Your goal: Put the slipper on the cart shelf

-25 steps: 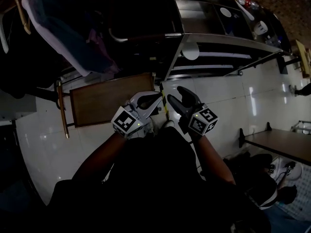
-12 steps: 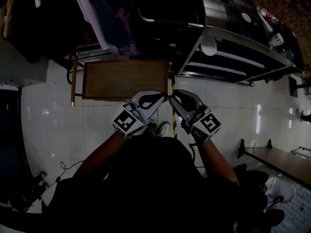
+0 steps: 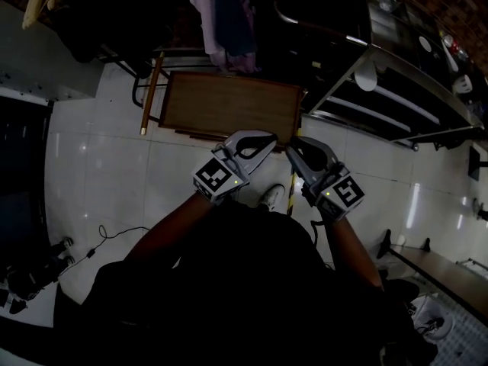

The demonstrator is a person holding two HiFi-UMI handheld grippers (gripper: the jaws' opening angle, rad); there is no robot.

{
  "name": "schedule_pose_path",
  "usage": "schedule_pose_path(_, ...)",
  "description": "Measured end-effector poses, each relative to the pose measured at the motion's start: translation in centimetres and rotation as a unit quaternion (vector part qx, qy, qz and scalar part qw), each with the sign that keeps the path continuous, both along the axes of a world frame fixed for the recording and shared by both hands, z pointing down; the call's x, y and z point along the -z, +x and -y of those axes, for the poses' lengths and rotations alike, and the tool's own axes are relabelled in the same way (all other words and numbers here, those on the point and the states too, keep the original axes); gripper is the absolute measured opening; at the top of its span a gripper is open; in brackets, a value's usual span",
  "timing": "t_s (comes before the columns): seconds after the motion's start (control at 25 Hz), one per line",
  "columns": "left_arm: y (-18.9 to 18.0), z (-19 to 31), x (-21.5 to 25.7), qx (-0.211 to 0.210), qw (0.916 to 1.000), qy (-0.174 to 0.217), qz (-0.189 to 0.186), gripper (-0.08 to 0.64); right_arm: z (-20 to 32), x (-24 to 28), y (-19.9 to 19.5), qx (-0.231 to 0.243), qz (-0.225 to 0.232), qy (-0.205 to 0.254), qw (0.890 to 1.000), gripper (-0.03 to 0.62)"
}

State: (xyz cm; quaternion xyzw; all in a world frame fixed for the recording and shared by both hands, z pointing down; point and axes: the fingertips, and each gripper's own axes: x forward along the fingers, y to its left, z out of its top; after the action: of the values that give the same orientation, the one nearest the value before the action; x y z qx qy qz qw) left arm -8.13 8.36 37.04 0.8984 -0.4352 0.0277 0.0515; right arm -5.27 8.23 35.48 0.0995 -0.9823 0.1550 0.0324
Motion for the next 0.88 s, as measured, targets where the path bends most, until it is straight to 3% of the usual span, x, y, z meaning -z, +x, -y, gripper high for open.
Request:
schedule_pose_path(0.12, -2.0, -0.7, 0.2, -0.014, 0.9999, -0.004, -0.005, 0.003, -1.0, -0.1, -2.1, -0.004, -0.006, 0.011, 1.0, 0.072)
schedule_pose_path(0.28, -4.6, -1.6, -0.3, -0.035, 0.9994, -0.004, -0.002, 0.003, -1.8, -0.6, -4.3, -0.026, -0.008, 0.013, 1.0, 0.002)
schedule_pose_path(0.52, -7.5, -2.9, 0.0, -0.047, 0.9988, -0.006, -0.011, 0.003, -3.2, -0.8, -7.1, -0.043, -0.015, 0.022, 0.999, 0.002)
schedule_pose_path(0.88, -7.5, -3.0, 0.5, -0.057, 0.9983, -0.005, -0.012, 0.003, -3.3, 0.1, -7.9, -0.044, -0.025, 0.035, 0.998, 0.002)
